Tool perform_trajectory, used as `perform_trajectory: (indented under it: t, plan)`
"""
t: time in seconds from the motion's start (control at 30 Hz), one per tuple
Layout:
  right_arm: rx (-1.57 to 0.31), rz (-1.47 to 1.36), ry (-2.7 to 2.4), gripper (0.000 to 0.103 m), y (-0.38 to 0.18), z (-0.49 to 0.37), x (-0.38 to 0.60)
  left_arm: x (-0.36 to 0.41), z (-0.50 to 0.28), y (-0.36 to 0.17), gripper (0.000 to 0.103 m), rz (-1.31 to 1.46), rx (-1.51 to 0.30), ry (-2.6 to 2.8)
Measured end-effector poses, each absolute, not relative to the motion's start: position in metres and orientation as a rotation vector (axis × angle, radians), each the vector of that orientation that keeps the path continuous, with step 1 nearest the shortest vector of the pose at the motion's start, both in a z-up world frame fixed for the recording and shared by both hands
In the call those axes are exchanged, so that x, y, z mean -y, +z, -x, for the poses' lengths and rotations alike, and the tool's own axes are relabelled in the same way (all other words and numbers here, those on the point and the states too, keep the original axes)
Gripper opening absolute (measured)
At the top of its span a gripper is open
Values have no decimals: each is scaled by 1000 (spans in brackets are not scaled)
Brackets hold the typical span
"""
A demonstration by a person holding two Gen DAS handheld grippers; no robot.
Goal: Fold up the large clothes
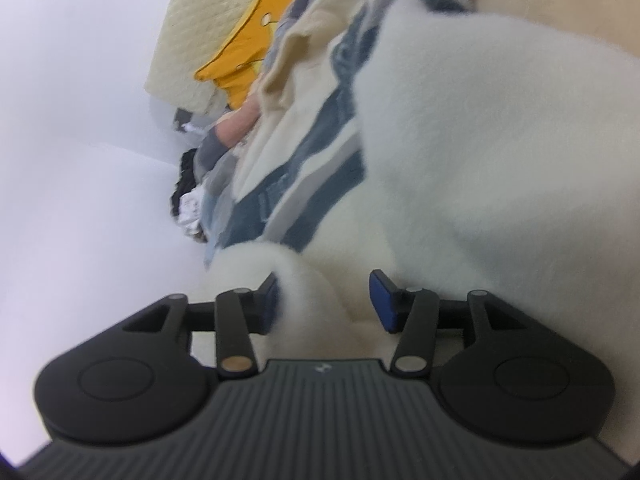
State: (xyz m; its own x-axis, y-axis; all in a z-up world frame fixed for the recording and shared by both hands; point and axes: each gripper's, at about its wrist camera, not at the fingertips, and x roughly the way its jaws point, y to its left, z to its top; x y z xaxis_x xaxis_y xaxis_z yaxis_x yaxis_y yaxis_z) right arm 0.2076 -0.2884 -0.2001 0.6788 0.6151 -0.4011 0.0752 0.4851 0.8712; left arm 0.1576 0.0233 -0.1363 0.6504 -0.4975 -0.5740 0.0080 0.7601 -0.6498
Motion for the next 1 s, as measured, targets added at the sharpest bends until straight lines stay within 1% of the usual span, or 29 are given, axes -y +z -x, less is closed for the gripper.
perform_trajectory:
  t: [0.2, 0.37, 0.47, 0.6, 0.7, 0.77, 0.9, 0.93, 1.0]
  plan:
    - [-753, -1015, 500, 51, -175, -187, 278, -76, -108, -92, 4, 707, -781, -265]
    - [-753, -885, 573, 51, -154, -170, 259, -114, -80, -60, 4, 671, -779, -199]
    - [-789, -735, 565, 51, -149, -166, 242, -126, -76, -61, 4, 593, -828, -135]
    - [-871, -577, 537, 51, -164, -166, 223, -124, -78, -77, 4, 486, -927, -68]
    - [-915, -495, 515, 51, -179, -166, 212, -117, -76, -85, 4, 370, -945, -17]
    - [-912, -448, 513, 51, -181, -165, 206, -113, -77, -91, 4, 364, -952, -3]
    - [-908, -463, 506, 51, -179, -162, 208, -109, -77, -90, 4, 361, -951, 12]
    - [-905, -473, 502, 49, -178, -160, 210, -108, -76, -88, 5, 358, -946, 21]
    - [-897, -487, 485, 49, -176, -157, 213, -106, -78, -82, 8, 350, -935, 36]
